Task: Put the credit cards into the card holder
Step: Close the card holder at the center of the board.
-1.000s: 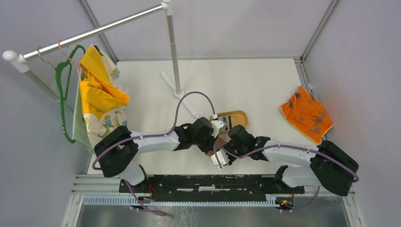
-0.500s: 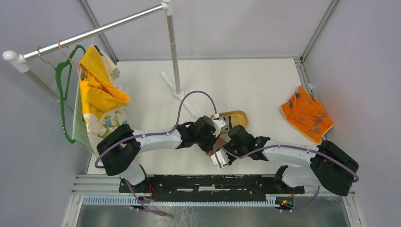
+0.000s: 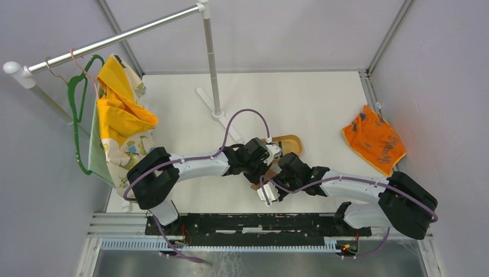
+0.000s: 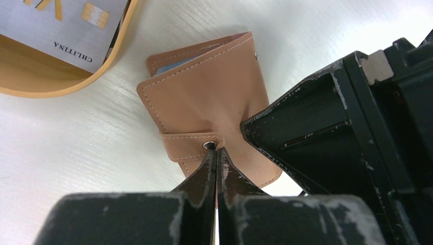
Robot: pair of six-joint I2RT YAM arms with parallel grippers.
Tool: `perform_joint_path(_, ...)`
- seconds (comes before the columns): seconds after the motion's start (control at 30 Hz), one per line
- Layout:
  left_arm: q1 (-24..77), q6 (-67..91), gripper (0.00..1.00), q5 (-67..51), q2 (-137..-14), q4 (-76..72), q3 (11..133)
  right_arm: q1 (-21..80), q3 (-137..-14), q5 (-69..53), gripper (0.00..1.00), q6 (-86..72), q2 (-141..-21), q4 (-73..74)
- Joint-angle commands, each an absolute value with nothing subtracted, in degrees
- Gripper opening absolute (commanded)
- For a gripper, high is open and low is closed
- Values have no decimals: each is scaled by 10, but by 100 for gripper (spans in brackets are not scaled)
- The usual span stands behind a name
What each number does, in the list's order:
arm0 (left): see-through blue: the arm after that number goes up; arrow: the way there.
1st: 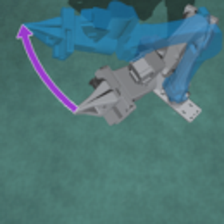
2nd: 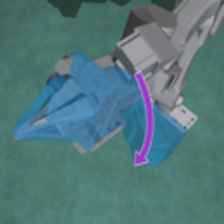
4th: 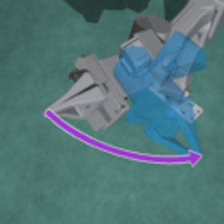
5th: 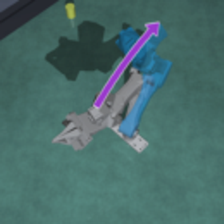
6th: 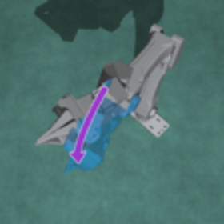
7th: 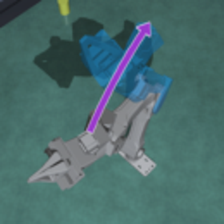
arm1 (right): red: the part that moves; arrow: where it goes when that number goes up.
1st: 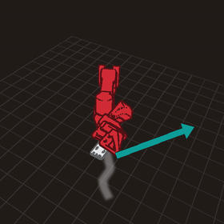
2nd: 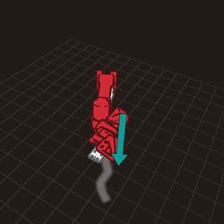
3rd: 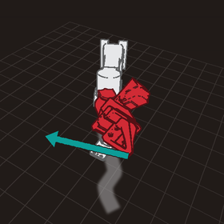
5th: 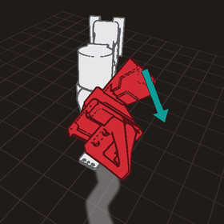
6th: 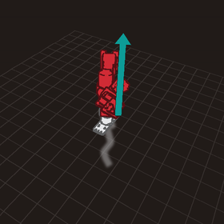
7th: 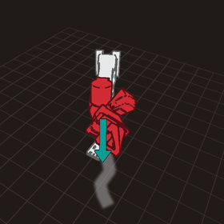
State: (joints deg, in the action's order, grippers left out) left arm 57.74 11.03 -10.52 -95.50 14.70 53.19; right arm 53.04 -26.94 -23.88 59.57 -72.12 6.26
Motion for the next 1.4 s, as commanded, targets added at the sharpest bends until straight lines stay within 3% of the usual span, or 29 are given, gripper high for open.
perform_joint_path(0.0, 601, 158, 2, -162, -1061, 151, 514, 534, -285, -219, 34, 591, -734, 26)
perform_joint_path(0.33, 597, 181, 3, -138, -1084, 168, 516, 534, -287, -218, 38, 590, -724, 30)
perform_joint_path(0.47, 585, 196, 19, -113, -1037, 161, 526, 533, -290, -221, 43, 588, -711, 36)
perform_joint_path(0.9, 547, 233, 39, -124, -868, 92, 484, 491, -301, -299, 53, 623, -650, 98)
perform_joint_path(1.37, 526, 230, 43, -117, -789, 69, 449, 458, -313, -350, 57, 642, -631, 141)
